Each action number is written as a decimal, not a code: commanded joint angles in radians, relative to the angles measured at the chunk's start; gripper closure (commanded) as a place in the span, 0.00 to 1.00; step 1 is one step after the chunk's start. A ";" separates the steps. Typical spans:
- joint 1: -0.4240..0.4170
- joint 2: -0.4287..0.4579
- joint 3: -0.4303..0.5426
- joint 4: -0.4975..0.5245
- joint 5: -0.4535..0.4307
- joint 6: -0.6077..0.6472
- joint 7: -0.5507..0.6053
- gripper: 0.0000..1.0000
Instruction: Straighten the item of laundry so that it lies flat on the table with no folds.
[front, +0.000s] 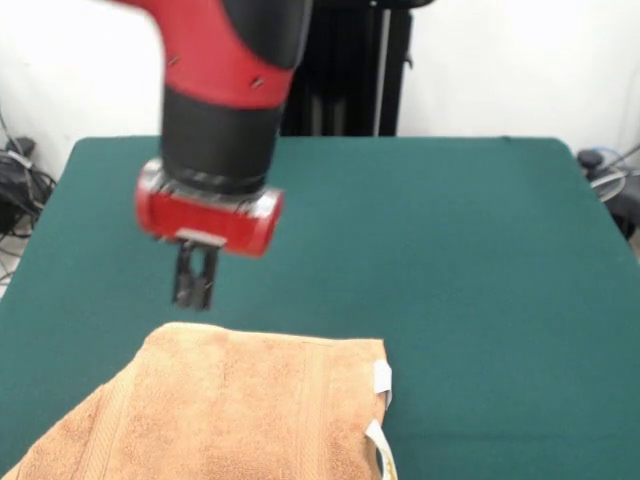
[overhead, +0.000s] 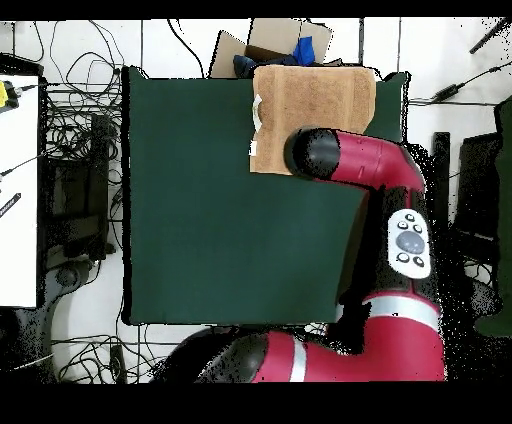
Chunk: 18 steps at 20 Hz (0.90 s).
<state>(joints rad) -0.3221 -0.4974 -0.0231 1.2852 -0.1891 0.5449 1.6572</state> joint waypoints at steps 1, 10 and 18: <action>0.075 -0.083 -0.013 0.245 0.044 0.039 0.247 1.00; 0.093 -0.058 -0.031 0.231 0.096 0.053 0.241 1.00; 0.066 -0.007 -0.004 0.212 0.119 -0.025 0.214 1.00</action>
<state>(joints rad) -0.2490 -0.5522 -0.0496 1.3722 -0.1054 0.5574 1.6572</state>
